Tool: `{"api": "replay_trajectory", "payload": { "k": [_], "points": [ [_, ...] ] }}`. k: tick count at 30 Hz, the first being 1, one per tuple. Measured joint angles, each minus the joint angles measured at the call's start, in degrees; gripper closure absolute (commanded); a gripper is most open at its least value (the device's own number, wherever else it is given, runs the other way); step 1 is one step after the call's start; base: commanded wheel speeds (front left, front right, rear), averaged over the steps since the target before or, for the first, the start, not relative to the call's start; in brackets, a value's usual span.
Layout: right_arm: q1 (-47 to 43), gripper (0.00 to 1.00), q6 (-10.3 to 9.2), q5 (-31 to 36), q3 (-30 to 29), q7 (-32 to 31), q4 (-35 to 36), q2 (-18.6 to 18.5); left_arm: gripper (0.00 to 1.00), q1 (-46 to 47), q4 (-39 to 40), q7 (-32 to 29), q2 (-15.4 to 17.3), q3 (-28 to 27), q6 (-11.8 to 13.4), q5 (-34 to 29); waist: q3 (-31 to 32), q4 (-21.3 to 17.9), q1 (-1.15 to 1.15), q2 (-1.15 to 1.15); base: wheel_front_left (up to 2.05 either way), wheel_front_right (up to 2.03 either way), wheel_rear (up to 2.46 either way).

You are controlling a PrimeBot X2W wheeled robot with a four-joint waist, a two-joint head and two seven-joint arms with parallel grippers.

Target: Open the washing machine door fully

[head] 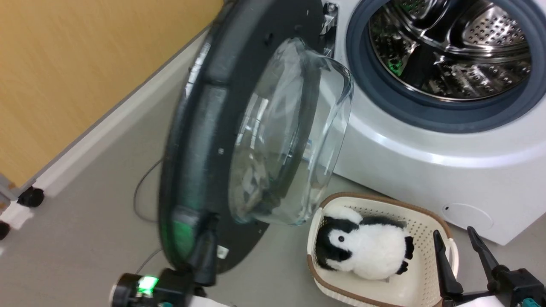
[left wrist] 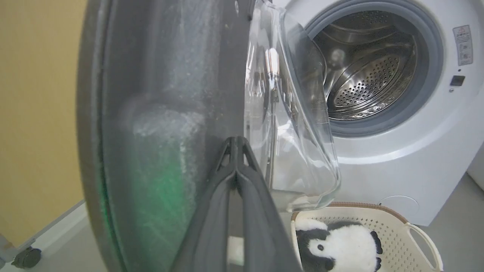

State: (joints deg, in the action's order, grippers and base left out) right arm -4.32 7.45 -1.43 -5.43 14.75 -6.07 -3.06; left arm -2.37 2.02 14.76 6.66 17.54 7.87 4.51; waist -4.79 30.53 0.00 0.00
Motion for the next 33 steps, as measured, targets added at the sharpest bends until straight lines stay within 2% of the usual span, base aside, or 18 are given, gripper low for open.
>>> {"api": "replay_trajectory", "payload": {
  "k": [11, 33],
  "points": [
    [1.55, 0.00, 0.00, 1.98, -0.42, 0.00, 0.33, 0.00, 1.00, 3.65, -4.17, 0.00, -1.55, -11.14, 0.74, 2.63, -3.60, 0.41, 0.00, 0.00, 0.00, 0.00, 0.00],
    [4.91, 0.00, 0.00, 5.08, -0.60, 0.00, 0.13, -0.11, 1.00, 16.77, -16.39, -0.01, -3.42, -33.40, -2.13, 3.65, -9.45, -3.51, 0.00, 0.00, 0.00, 0.00, 0.00]
  ]
}}
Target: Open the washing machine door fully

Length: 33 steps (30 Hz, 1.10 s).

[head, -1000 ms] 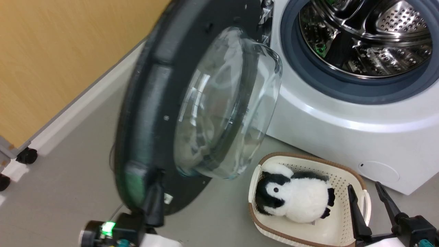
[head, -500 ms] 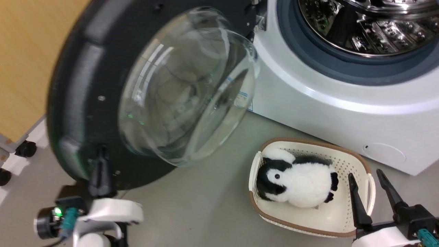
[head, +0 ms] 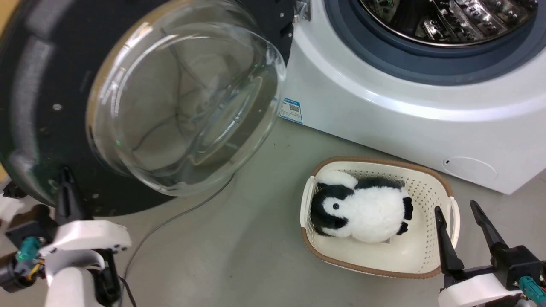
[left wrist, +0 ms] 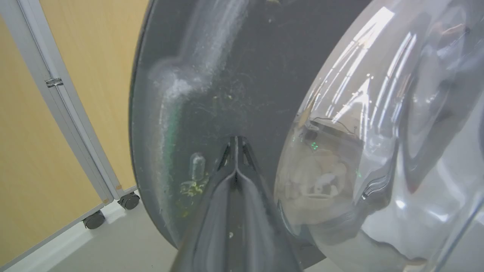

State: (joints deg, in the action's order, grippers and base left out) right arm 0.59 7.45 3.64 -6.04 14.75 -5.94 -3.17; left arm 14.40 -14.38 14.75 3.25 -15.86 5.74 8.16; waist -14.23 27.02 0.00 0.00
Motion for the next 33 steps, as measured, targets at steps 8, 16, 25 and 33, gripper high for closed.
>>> {"api": "replay_trajectory", "payload": {
  "k": [8, 16, 25, 33],
  "points": [
    [1.02, 0.00, 0.00, 0.03, 0.08, 0.00, -0.23, -0.52, 1.00, 4.74, -5.03, 0.00, 1.22, -5.58, -1.92, -1.12, -1.54, -1.46, 0.00, 0.00, 0.00, 0.00, 0.00],
    [2.69, 0.00, 0.00, 0.03, 0.64, 0.00, -0.76, -0.78, 1.00, 8.78, -8.22, 0.00, 2.43, -9.00, -2.90, -2.61, -2.96, -3.09, 0.00, 0.00, 0.00, 0.00, 0.00],
    [3.18, 0.00, 0.00, 0.01, 0.57, -0.01, -1.27, -0.73, 1.00, 9.21, -8.36, 0.00, 2.74, -11.12, -2.68, -4.74, -2.43, -4.97, 0.00, 0.00, 0.00, 0.00, 0.00],
    [3.15, 0.00, 0.00, -0.20, 0.35, 0.00, -1.58, -0.36, 1.00, 5.56, -4.85, 0.00, 2.63, -11.95, -2.93, -5.94, 0.17, -6.28, 0.00, 0.00, 0.00, 0.00, 0.00]
  ]
}}
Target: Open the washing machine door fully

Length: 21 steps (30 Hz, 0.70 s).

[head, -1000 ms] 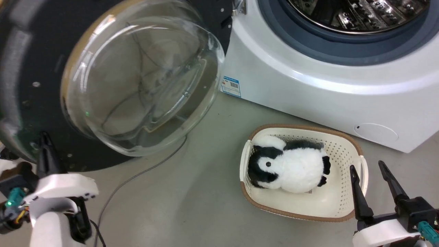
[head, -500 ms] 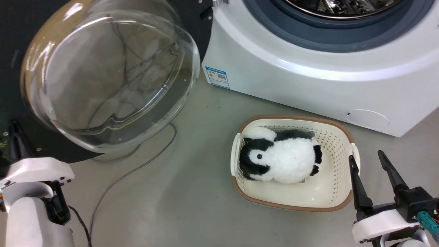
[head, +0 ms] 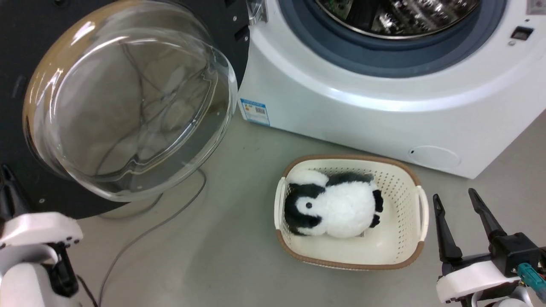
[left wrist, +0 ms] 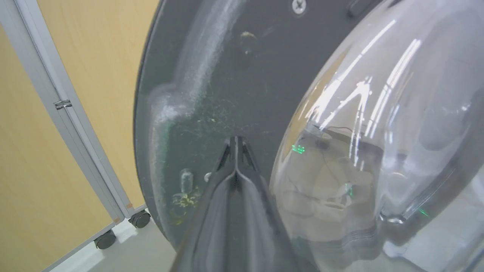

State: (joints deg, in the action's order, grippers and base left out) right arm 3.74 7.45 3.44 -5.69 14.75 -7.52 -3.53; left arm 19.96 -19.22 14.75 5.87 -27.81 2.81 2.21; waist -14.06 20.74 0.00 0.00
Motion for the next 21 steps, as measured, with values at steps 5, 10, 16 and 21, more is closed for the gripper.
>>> {"api": "replay_trajectory", "payload": {
  "k": [5, 10, 16, 21],
  "points": [
    [-0.60, 0.00, 0.00, -0.48, -0.25, 0.00, -0.13, 0.26, 1.00, -3.86, 3.94, 0.00, -0.51, 0.70, -1.34, -0.71, 2.72, -0.63, -0.01, 0.00, 0.00, 0.00, 0.00],
    [-1.52, 0.00, 0.00, -0.94, -0.80, -0.01, 0.59, 0.37, 1.00, -6.38, 8.55, 0.00, -1.46, 2.46, -2.26, -0.90, 5.64, -1.27, 0.00, 0.00, 0.00, 0.00, 0.00],
    [-3.24, 0.00, 0.00, -2.16, -1.26, 0.00, 2.59, 0.41, 1.00, -8.96, 12.93, 0.00, -2.00, 6.69, -3.70, -1.66, 8.71, -2.26, -0.01, 0.00, 0.00, 0.00, 0.00],
    [-3.84, 0.00, 0.00, -3.58, -1.24, -0.01, 4.25, 0.43, 1.00, -10.72, 14.81, 0.00, -2.40, 9.88, -4.88, -1.59, 10.21, -3.75, -0.01, 0.00, 0.00, 0.00, 0.00]
  ]
}}
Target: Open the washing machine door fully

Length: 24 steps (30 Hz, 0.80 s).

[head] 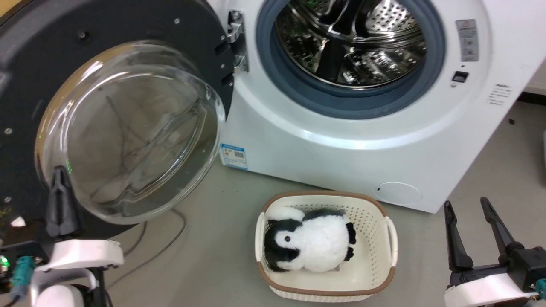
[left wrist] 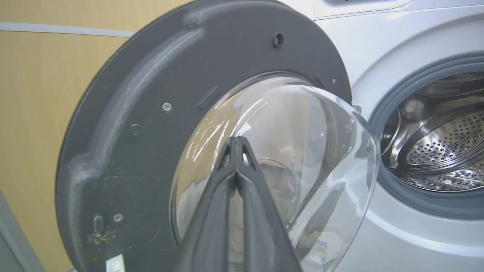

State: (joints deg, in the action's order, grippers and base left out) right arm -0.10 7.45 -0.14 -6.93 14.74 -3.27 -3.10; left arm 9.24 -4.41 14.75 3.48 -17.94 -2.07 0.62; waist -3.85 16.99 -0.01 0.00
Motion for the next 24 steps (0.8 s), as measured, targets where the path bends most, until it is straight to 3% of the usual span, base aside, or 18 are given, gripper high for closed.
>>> {"api": "replay_trajectory", "payload": {
  "k": [4, 5, 6, 7, 14, 24],
  "points": [
    [-0.66, 0.00, 0.00, -0.46, 0.00, 0.01, 1.23, 0.00, 1.00, -1.36, 0.68, 0.00, -0.35, 2.87, -0.64, 0.88, 0.86, -1.48, 0.00, 0.00, 0.00, 0.00, 0.00],
    [-0.90, 0.00, 0.00, -0.53, 0.02, 0.00, 1.47, 0.01, 0.70, -1.71, 0.82, 0.00, -0.41, 3.69, -0.68, 1.36, 1.05, -1.88, 0.00, 0.00, 0.00, 0.00, 0.00],
    [-0.99, 0.00, 0.00, -0.70, -0.01, 0.01, 1.77, 0.03, 0.10, -2.10, 1.22, 0.00, -0.43, 4.66, -0.90, 1.67, 1.22, -2.27, 0.00, 0.00, 0.00, 0.00, 0.00],
    [-1.08, 0.00, 0.00, -0.90, -0.02, 0.01, 2.07, 0.02, 0.00, -2.38, 1.56, 0.00, -0.45, 5.45, -1.15, 1.80, 1.37, -2.65, 0.00, 0.00, 0.00, 0.00, 0.00],
    [-2.18, 0.00, 0.00, -1.56, 0.18, 0.01, 2.92, 0.03, 0.00, -4.89, 1.62, 0.00, -0.56, 12.20, -1.72, 3.14, 2.45, -6.12, 0.00, 0.00, 0.00, 0.00, 0.00],
    [-3.18, 0.00, 0.00, -2.40, 1.96, 0.01, 1.08, 0.04, 0.00, -6.93, -2.15, 0.00, -0.63, 17.03, -1.41, 4.97, 2.69, -10.27, 0.00, 0.00, 0.00, 0.00, 0.00]
  ]
}}
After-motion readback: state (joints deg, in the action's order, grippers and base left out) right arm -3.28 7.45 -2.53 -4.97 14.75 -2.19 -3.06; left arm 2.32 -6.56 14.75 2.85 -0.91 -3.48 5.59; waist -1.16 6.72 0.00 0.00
